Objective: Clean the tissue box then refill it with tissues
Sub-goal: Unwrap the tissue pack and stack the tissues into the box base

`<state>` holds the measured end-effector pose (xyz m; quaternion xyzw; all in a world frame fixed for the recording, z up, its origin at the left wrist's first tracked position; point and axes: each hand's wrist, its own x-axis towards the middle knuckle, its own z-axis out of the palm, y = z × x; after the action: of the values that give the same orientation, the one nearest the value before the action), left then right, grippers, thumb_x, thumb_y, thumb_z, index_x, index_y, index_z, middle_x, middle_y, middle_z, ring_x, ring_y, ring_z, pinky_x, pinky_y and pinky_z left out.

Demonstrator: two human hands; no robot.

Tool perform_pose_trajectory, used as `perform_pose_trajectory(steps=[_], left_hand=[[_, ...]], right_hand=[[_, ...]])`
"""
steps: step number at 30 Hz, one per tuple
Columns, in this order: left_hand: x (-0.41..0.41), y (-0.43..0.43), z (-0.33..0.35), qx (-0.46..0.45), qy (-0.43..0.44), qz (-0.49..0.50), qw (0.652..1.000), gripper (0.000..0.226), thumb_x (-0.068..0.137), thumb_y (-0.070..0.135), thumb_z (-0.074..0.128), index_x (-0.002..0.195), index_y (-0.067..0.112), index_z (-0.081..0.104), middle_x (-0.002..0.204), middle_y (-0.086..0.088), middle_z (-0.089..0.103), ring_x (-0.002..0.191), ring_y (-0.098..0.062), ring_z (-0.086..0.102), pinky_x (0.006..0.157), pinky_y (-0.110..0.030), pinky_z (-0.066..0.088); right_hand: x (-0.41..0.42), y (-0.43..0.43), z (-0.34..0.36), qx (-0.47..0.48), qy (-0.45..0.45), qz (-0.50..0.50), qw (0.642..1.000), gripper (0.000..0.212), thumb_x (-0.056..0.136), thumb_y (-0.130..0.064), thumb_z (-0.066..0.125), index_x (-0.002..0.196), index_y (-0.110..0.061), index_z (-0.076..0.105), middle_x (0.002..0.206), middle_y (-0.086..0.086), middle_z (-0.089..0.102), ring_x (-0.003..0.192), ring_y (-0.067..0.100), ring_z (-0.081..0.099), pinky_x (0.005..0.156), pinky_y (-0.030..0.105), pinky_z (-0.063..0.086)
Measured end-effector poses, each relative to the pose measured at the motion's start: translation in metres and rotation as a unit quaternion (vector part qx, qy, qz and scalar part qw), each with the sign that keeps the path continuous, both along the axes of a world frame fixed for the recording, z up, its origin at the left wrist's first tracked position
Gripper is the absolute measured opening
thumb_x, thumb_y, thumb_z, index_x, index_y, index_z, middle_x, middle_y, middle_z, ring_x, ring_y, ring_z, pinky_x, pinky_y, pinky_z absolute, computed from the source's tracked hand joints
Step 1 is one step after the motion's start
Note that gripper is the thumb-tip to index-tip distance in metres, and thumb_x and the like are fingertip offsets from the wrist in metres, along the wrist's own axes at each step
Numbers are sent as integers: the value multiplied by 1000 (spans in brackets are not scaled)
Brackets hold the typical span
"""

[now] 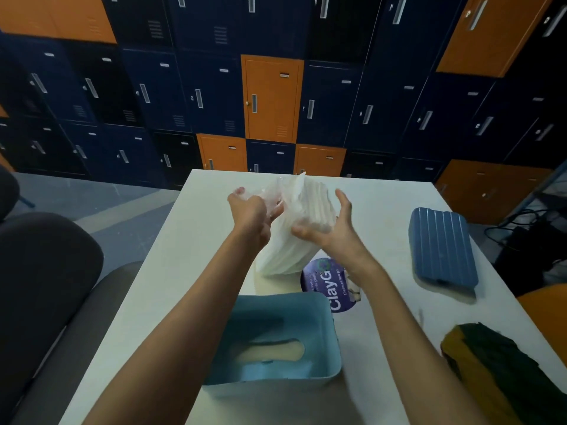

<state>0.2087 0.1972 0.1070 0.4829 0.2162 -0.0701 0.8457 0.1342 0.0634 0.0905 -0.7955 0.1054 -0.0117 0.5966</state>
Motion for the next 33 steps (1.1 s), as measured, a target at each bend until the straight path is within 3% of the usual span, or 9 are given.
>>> perform_pose_trajectory(steps=[4,7,9,13,18,21,24,29,33], left_hand=[[-6,6,-16,238,-92,-23,967,84,88,-14,50,146,42,24,137,-17,36,103,-24,60,93,-35,54],[-11,14,-22,523,-252,-117,806,80,79,-15,53,144,31,40,145,-11,21,115,-28,51,101,-36,47],[-11,19,-13,510,-322,-238,761,84,76,-11,58,148,25,33,152,-7,20,136,-30,34,106,-34,41],[-6,23,15,321,-295,-414,799,117,76,-1,76,152,33,-7,142,8,18,128,-12,31,88,-9,44],[2,13,1,317,-262,-387,825,135,74,6,82,148,31,-27,158,-6,15,141,-13,25,104,-25,31],[7,11,-12,318,-237,-391,831,133,69,16,88,152,32,-14,157,-5,21,137,-18,33,112,-38,31],[13,7,-19,319,-275,-417,805,118,55,33,91,149,32,20,144,2,42,129,-16,47,107,-44,45],[22,2,-33,323,-289,-425,795,110,50,35,93,142,28,32,134,-1,50,123,-17,53,99,-41,52],[26,1,-50,307,-292,-441,791,102,54,20,91,141,21,37,128,-6,57,118,-18,59,95,-32,54]], right_hand=[[7,8,-9,-45,-56,-7,997,106,68,-30,86,147,-34,15,145,-1,38,126,21,45,101,39,44],[11,4,-8,-46,-74,-29,996,90,68,-30,86,142,-28,35,132,-3,53,115,18,54,91,30,50],[14,0,-2,-53,-95,-39,993,80,70,-27,84,138,-28,42,124,-4,57,110,16,56,90,32,53],[15,-11,7,-66,-122,-34,990,78,72,-27,82,139,-29,42,122,-6,58,103,14,59,81,27,55],[13,-25,-6,-11,-62,48,997,89,76,-22,80,147,-32,28,142,-5,43,110,12,54,80,21,48],[20,-41,-11,-6,-13,88,996,117,68,-17,85,150,-41,6,157,-8,17,136,22,33,101,35,40],[28,-48,-14,-3,-4,133,991,129,64,-14,88,148,-47,-3,159,-12,9,144,17,18,113,44,30],[38,-47,-28,18,-33,150,988,122,63,-2,87,149,-41,10,151,-12,24,136,10,32,95,26,49],[41,-48,-42,10,-20,152,988,119,61,-6,87,148,-38,12,148,-9,28,131,11,35,91,23,48]])
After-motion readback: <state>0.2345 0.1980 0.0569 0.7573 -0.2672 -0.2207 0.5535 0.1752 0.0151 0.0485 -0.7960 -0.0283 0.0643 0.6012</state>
